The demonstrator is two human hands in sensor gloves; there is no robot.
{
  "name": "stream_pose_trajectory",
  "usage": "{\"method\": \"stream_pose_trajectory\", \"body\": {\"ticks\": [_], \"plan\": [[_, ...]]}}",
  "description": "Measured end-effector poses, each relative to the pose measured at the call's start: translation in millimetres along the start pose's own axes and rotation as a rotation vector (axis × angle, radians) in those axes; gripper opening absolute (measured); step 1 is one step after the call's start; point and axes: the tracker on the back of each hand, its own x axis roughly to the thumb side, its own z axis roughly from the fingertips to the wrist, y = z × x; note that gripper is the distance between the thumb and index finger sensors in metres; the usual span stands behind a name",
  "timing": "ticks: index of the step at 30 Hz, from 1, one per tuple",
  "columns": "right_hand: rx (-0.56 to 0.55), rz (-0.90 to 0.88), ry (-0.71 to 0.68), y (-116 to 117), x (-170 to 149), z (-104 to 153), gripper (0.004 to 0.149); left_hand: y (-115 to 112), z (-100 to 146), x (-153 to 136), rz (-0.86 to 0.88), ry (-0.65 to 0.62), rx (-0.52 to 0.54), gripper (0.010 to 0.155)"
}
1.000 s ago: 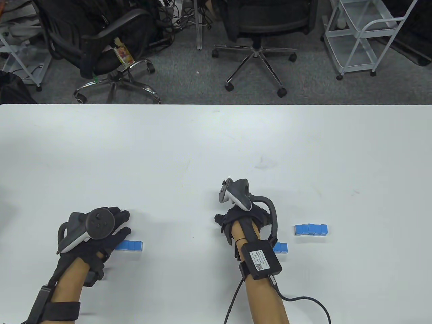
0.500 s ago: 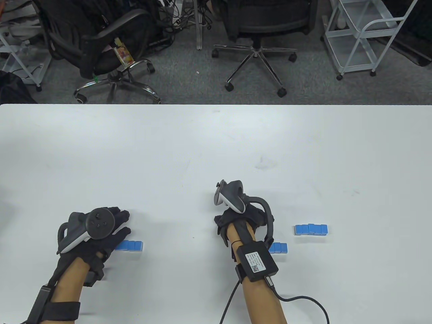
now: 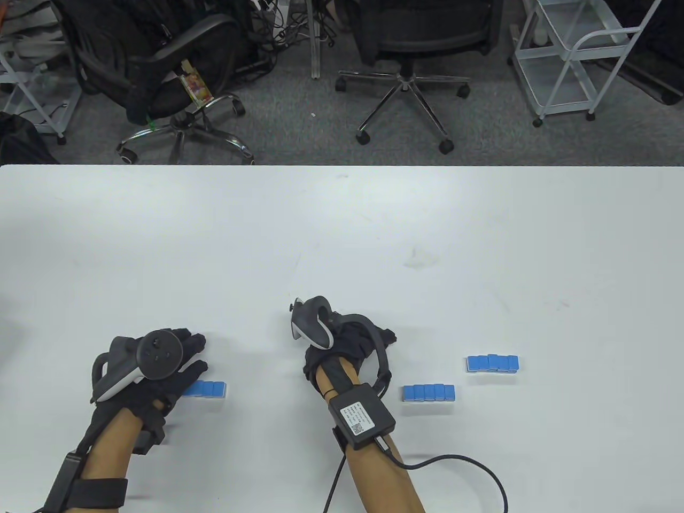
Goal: Build mahjong tile wall
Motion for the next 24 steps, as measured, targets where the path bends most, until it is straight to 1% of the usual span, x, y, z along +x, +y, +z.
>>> {"method": "stream_pose_trajectory", "body": {"ticks": [1, 4, 7, 12, 14, 16, 17, 20, 24], "plan": [[-0.009, -0.007, 0.012, -2.3, 1.5, -2.8, 0.095, -0.1, 0.0, 0.1, 0.000, -0.001, -0.001, 0.063], [0.012, -0.036, 0.038, -10.7, 1.4, -14.5, 0.095, 0.0, -0.2, 0.5, 0.001, -0.002, -0.001, 0.063], [0.012, -0.069, 0.067, -18.2, -3.5, -31.1, 0.096, 0.0, 0.1, 0.9, 0.002, -0.005, 0.002, 0.063], [0.043, -0.163, 0.143, -27.9, -24.3, -58.0, 0.095, -0.5, -0.7, 1.3, 0.003, -0.009, -0.002, 0.063], [0.031, -0.195, 0.166, -29.8, -31.4, -65.0, 0.094, -0.5, -0.9, 1.1, 0.008, -0.010, -0.002, 0.063], [0.040, -0.195, 0.184, -32.3, -38.2, -64.7, 0.095, -0.5, -0.8, 1.1, 0.007, -0.008, -0.004, 0.063], [0.041, -0.194, 0.186, -34.5, -41.8, -60.4, 0.094, -0.3, -0.8, 1.1, 0.006, -0.008, -0.004, 0.063], [0.037, -0.168, 0.188, -36.9, -43.9, -54.0, 0.094, -0.4, -1.2, 1.2, 0.013, -0.008, -0.008, 0.063], [0.055, -0.176, 0.183, -38.3, -46.9, -50.7, 0.095, -0.4, -0.1, 1.8, 0.008, -0.008, -0.007, 0.063]]}}
